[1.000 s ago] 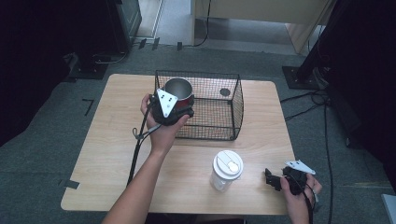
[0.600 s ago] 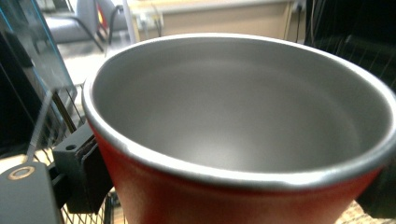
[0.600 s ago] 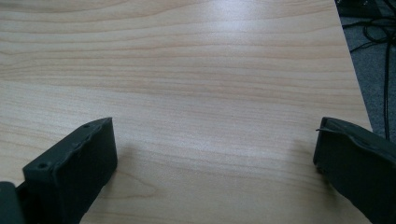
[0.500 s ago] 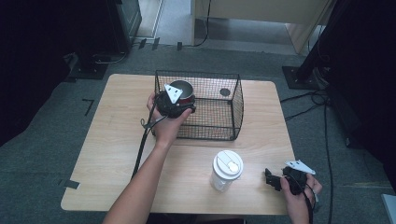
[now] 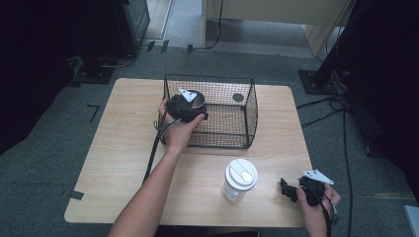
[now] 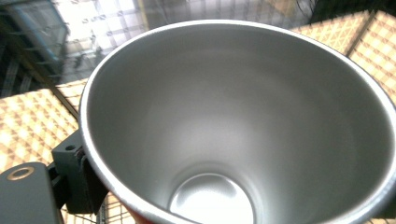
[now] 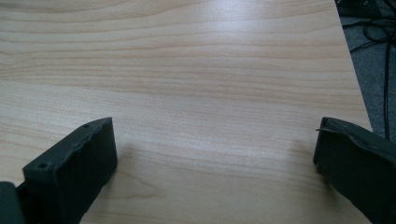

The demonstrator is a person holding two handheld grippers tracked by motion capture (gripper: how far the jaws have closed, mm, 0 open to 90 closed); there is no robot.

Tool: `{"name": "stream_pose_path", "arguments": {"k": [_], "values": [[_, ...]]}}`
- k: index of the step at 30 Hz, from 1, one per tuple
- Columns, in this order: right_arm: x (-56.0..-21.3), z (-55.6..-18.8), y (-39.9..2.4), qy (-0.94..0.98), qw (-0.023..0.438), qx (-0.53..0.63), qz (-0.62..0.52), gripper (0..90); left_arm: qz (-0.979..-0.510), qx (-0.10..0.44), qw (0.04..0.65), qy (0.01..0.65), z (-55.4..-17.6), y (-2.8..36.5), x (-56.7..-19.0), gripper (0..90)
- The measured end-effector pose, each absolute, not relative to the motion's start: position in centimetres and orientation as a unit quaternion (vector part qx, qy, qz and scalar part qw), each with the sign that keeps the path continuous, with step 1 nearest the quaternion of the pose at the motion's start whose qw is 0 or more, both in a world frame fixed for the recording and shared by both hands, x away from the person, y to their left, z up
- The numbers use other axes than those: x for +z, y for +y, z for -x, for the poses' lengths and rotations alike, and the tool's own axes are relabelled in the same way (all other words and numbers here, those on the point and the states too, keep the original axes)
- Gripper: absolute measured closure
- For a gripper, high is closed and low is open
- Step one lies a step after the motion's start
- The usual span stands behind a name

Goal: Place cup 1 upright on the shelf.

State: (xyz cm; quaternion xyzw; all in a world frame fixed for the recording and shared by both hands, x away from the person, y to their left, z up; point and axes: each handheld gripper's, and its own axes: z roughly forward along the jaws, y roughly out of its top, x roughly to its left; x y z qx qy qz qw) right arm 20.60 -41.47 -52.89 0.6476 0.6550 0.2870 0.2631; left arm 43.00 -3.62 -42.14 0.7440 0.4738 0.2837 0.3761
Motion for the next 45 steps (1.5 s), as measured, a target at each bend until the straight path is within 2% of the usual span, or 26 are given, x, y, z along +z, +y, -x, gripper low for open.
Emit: {"name": "stream_pose_path", "arguments": {"k": [10,18,28,45], "values": [[-52.9,-20.6,-41.5,0.655,0.263,0.287,-0.648,0.0,-0.777,0.249,0.328,0.476,-44.0,-3.9,-42.2,7.1],[-52.9,-20.6,-41.5,0.655,0.263,0.287,-0.648,0.0,-0.780,0.248,0.314,0.481,-44.3,-4.1,-42.0,4.8],[-52.9,-20.6,-41.5,0.655,0.263,0.287,-0.648,0.0,-0.781,0.244,0.320,0.478,-44.4,-3.9,-41.8,0.1],[-52.9,-20.6,-41.5,0.655,0.263,0.287,-0.648,0.0,-0.764,0.268,0.354,0.468,-42.8,-3.3,-39.4,0.0]]}}
